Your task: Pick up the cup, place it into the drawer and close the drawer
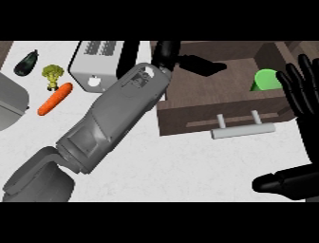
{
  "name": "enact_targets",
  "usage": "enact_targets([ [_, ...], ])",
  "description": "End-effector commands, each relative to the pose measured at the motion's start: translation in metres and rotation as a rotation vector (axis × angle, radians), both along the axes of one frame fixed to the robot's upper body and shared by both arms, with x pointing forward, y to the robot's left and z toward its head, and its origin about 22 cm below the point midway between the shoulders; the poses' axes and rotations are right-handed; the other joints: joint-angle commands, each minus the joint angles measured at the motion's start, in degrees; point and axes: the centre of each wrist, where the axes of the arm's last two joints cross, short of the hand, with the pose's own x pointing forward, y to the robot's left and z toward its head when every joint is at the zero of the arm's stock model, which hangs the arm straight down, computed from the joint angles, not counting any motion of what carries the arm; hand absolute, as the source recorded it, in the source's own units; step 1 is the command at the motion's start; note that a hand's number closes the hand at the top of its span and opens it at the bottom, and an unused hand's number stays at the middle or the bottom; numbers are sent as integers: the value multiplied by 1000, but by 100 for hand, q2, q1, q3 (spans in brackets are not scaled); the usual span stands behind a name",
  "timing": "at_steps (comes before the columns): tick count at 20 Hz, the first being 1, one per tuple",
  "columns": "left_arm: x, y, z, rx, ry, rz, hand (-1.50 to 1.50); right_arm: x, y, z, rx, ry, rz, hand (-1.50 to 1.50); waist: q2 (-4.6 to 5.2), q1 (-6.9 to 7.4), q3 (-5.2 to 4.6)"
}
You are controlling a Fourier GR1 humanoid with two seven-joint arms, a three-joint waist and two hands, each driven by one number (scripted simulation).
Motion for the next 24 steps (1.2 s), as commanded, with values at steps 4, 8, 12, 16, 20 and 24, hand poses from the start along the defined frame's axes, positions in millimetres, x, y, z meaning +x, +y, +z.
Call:
enact_targets([
  [4, 2, -5, 19, -154, -34, -78, -150, 2, 3, -1, 34, -6, 58, -150, -2, 103, -4],
  [8, -6, -6, 10, -258, -63, -96, -150, -13, -7, 4, 57, 26, 57, -150, -85, 248, -7],
  [12, -11, -12, 27, -348, -36, -141, -150, -17, -20, 4, 37, 34, 68, -150, -139, 466, -7],
  [16, -6, 14, 25, -357, -26, -87, -150, -20, -19, 17, -34, 17, 70, 150, -180, 657, -11],
  [20, -7, 40, 21, -430, -27, -53, -150, -25, -39, 14, -252, 8, 90, 150, -205, 765, -11],
  [24, -17, 85, 2, -449, 2, 3, -150, -27, -34, 3, -303, 32, 73, 150, -209, 807, -11],
])
